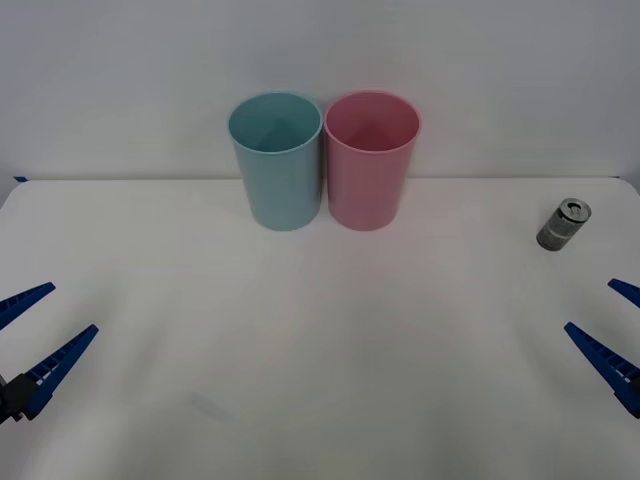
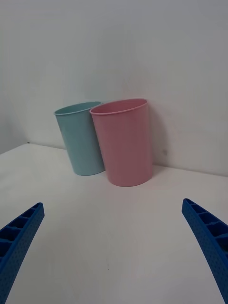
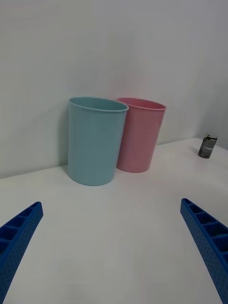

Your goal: Grasp the object on the table and drop it into the matching bin: aluminum can to the light blue bin, PET bottle to the pink bin.

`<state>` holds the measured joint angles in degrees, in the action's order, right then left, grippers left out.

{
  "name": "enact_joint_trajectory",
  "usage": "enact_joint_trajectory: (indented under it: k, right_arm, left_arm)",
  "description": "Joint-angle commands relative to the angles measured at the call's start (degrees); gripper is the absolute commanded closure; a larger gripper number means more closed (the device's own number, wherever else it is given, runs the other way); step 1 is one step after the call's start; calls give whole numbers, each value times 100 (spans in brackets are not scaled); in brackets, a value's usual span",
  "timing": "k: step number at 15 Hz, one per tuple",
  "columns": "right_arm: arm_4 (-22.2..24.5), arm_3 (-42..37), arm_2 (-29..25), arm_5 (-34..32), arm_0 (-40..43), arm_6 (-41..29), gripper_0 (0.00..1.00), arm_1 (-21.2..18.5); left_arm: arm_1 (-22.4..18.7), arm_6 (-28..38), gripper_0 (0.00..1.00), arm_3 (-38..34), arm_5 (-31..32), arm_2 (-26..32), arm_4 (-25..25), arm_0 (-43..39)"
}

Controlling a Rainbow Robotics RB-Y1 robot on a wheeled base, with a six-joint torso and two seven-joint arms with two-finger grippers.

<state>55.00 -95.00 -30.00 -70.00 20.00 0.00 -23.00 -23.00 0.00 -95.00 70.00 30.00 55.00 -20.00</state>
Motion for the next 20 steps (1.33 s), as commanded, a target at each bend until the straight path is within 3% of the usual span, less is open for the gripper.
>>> enact_joint_trajectory:
  k: [1, 8, 13, 20]
  right_arm:
    - [0, 0, 0, 0, 0, 0, 0, 0]
    - [63, -150, 3, 232, 285, 9, 0, 15]
    - [11, -159, 170, 892, 496, 229, 0, 15]
    - [-60, -150, 574, 2245, 531, 1485, 0, 23]
  left_arm:
    - [0, 0, 0, 0, 0, 0, 0, 0]
    - [0, 0, 0, 0, 0, 0, 0, 0]
    - [0, 0, 0, 0, 0, 0, 0, 0]
    - [0, 0, 0, 0, 0, 0, 0, 0]
